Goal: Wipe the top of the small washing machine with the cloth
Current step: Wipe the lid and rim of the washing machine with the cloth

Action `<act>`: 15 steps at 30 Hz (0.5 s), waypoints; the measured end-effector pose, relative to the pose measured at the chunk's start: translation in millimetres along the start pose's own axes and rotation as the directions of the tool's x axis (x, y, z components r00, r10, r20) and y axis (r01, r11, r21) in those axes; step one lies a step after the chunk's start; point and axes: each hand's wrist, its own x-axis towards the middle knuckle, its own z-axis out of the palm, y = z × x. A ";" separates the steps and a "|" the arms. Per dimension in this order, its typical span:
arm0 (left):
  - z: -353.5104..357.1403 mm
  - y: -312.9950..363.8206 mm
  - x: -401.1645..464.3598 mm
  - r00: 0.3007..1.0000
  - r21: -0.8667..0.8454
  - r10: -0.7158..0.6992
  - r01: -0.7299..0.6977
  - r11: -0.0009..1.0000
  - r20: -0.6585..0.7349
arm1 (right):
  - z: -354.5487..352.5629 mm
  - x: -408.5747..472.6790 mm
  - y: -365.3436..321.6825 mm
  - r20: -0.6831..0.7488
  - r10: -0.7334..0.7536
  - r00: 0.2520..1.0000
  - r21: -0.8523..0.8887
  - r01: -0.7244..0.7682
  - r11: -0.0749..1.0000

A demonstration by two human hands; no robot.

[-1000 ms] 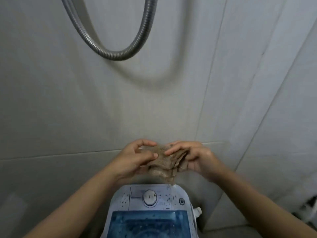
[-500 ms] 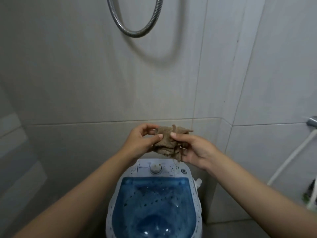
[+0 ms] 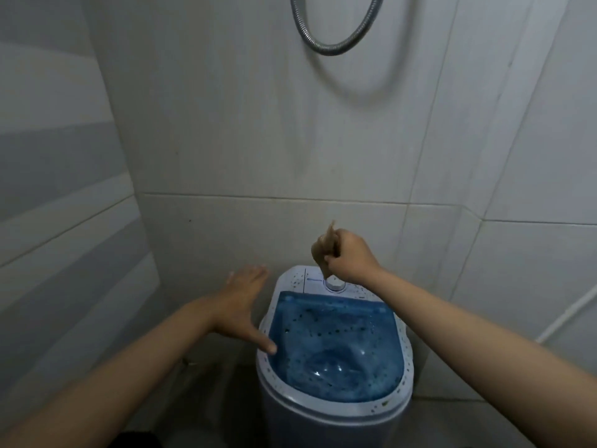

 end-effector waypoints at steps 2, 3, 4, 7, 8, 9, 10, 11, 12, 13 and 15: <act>16.8 -16.3 -2.5 0.995 0.079 -0.007 0.000 0.997 0.095 | 21.2 12.2 3.8 0.044 -0.064 0.997 -0.121 0.069 0.990; 24.9 -21.9 -2.9 0.991 0.102 -0.010 -0.004 0.995 0.132 | 30.9 17.5 5.6 0.075 -0.092 0.993 -0.195 0.105 0.975; 32.1 -27.1 -2.8 0.986 0.113 -0.011 -0.007 0.994 0.164 | 40.8 23.1 7.2 0.101 -0.118 0.988 -0.262 0.141 0.955; 48.8 -36.6 2.6 0.968 0.099 -0.001 -0.024 0.995 0.250 | 63.6 35.9 12.7 0.135 -0.174 0.975 -0.431 0.216 0.876; 52.8 -39.0 5.4 0.964 0.081 0.007 -0.030 0.996 0.267 | 70.2 39.4 15.4 0.148 -0.183 0.972 -0.478 0.232 0.847; 56.0 -40.4 7.7 0.960 0.062 0.019 -0.038 0.997 0.278 | 75.3 41.6 17.8 0.159 -0.184 0.970 -0.515 0.241 0.823; 59.2 -42.5 11.0 0.958 0.042 0.031 -0.045 0.998 0.284 | 81.3 44.5 21.0 0.170 -0.174 0.970 -0.543 0.240 0.805; 61.8 -44.5 13.9 0.957 0.024 0.042 -0.051 0.998 0.288 | 87.2 47.2 23.6 0.178 -0.155 0.972 -0.558 0.229 0.798; 64.4 -46.1 17.0 0.956 0.012 0.053 -0.059 0.998 0.289 | 91.9 48.8 25.0 0.182 -0.132 0.974 -0.563 0.213 0.798; 67.1 -47.2 20.0 0.955 -0.002 0.066 -0.068 0.998 0.288 | 97.0 50.9 26.2 0.190 -0.109 0.976 -0.566 0.200 0.800; 73.6 -49.4 26.6 0.956 -0.041 0.093 -0.085 0.996 0.277 | 105.8 53.4 26.9 0.204 -0.095 0.974 -0.573 0.198 0.795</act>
